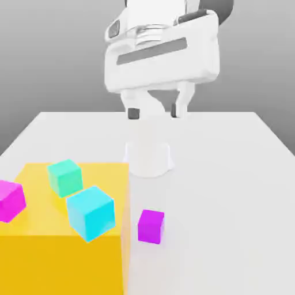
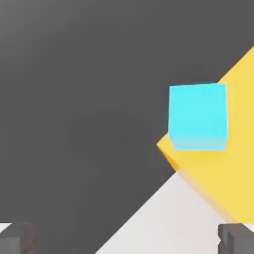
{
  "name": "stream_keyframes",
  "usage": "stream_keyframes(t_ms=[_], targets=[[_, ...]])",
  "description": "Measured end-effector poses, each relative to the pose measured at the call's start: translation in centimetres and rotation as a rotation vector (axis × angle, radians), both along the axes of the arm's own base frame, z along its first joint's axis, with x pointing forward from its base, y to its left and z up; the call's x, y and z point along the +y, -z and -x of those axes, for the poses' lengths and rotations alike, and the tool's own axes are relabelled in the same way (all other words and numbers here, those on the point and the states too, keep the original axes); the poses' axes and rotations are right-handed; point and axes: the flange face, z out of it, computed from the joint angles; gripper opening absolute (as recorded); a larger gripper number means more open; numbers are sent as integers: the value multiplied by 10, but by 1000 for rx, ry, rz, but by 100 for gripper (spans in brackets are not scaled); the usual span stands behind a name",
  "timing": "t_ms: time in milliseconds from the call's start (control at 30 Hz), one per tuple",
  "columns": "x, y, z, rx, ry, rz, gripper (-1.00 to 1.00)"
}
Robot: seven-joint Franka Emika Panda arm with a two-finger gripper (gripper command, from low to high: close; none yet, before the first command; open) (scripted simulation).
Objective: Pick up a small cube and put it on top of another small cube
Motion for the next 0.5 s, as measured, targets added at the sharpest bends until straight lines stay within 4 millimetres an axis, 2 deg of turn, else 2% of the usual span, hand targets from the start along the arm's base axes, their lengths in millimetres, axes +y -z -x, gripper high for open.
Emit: stream_keyframes(t_ms=[233,500], targets=[[-2,92,18,130,300,-102,0],[-3,183,63,272,659,-177,0]])
